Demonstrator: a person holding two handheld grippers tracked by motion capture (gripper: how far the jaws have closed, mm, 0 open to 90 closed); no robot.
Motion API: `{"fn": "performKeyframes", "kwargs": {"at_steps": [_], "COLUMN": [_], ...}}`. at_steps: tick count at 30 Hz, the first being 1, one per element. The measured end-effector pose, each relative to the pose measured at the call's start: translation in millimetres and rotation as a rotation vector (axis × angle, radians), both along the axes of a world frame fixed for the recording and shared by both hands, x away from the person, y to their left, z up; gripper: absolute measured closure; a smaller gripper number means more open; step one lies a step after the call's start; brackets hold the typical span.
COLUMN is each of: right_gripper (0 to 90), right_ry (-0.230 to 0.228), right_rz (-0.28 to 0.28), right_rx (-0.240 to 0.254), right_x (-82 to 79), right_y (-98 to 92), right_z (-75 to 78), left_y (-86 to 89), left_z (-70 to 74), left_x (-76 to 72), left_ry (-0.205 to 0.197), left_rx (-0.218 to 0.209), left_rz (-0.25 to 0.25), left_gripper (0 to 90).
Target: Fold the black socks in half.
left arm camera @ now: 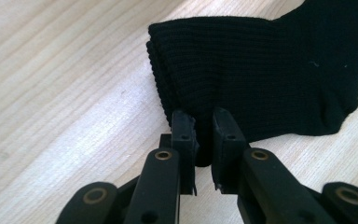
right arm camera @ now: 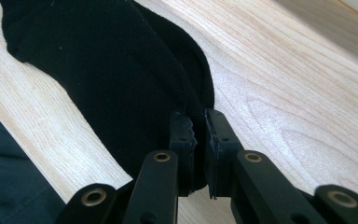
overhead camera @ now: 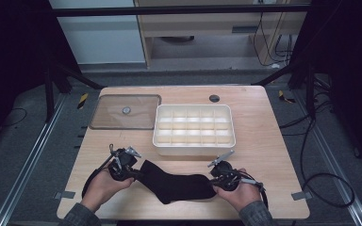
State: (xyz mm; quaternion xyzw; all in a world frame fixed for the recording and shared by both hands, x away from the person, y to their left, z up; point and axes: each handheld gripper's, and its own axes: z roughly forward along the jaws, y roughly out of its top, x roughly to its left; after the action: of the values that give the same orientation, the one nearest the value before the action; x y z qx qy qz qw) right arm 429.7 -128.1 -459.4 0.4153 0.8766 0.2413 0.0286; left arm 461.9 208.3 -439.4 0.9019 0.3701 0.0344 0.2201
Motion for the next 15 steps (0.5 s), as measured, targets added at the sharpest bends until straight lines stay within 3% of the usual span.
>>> {"fn": "performKeyframes", "kwargs": {"at_steps": [15], "right_gripper": [83.0], "right_ry": [-0.014], "right_rz": [-0.001], "right_rx": [0.026], "right_x": [1.7], "right_y": [1.5], "right_z": [0.5], "left_y": [6.5], "left_z": [10.6], "left_x": [4.9], "left_ry": [-0.011], "left_rx": [-0.026], "left_rz": [-0.007], "left_gripper": [80.6]}}
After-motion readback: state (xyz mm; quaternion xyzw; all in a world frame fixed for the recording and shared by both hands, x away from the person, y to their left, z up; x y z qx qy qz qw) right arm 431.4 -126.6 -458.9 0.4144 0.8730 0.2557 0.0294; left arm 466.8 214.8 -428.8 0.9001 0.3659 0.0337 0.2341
